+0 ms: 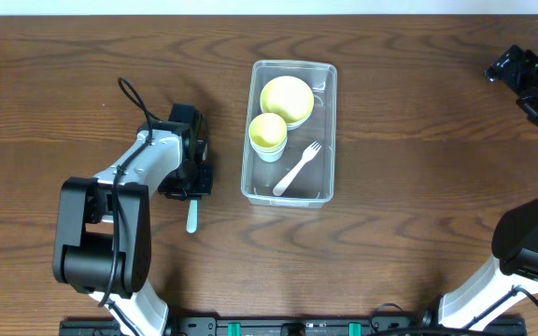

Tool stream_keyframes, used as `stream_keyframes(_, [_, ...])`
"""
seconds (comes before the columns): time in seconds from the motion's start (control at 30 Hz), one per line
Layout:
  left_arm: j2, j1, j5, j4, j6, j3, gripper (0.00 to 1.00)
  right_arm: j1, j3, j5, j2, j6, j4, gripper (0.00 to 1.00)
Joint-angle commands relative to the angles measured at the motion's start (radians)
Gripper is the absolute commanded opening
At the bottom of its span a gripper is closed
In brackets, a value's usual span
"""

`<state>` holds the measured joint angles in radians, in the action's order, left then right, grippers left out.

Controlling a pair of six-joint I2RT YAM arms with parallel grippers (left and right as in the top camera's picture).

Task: Pack container
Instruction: 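Lower the left gripper and grasp the mint-green spoon, then carry the green spoon into the container beside the fork and release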

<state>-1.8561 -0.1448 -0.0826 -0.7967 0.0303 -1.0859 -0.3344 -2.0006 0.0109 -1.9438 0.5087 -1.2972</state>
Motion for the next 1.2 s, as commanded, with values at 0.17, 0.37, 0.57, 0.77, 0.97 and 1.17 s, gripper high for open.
stream_keyframes(0.17, [0.028,0.002,0.0,-0.095,0.0,-0.129,0.09,-0.005,0.004,0.0,-0.006,0.011,-0.001,0.99])
stream_keyframes(0.37, [0.063,-0.004,0.0,-0.312,0.0,-0.489,0.08,-0.005,0.004,0.0,-0.006,0.011,0.0,0.99])
stream_keyframes(0.57, [0.067,-0.111,-0.069,-0.389,0.003,-0.821,0.06,-0.005,0.004,0.0,-0.006,0.011,-0.001,0.99])
stream_keyframes(0.77, [0.05,-0.32,-0.076,-0.288,0.05,-0.84,0.06,-0.005,0.004,0.0,-0.006,0.011,0.0,0.99])
stream_keyframes(0.97, [0.004,-0.51,-0.04,-0.257,0.023,-0.838,0.06,-0.005,0.004,0.0,-0.006,0.011,-0.001,0.99])
stream_keyframes(1.17, [-0.028,-0.546,0.046,-0.237,0.032,-0.823,0.06,-0.005,0.004,0.0,-0.006,0.011,0.0,0.99])
